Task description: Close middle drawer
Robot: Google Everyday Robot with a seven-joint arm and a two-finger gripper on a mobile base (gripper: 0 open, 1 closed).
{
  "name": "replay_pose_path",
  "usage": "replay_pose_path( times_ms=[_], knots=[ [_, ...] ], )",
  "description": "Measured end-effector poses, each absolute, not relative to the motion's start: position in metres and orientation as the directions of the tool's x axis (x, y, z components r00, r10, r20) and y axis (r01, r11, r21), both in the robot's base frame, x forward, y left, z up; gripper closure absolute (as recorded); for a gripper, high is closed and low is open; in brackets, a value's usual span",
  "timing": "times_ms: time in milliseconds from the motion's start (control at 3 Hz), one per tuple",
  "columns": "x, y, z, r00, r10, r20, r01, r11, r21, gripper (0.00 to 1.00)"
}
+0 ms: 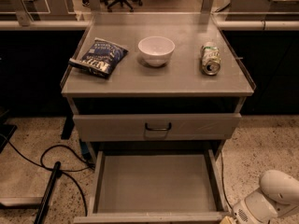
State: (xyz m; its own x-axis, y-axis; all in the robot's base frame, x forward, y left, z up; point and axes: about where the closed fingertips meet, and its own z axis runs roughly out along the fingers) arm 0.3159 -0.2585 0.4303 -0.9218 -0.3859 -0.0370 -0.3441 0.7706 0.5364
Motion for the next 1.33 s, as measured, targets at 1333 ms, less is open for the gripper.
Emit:
replay_pose_path(
  times_ms=[1333],
  knots=[
    [0.360,-0.239,0.422,-0.944,-0.314,-0.105,-0.322,0.796,0.513,1.00]
  ],
)
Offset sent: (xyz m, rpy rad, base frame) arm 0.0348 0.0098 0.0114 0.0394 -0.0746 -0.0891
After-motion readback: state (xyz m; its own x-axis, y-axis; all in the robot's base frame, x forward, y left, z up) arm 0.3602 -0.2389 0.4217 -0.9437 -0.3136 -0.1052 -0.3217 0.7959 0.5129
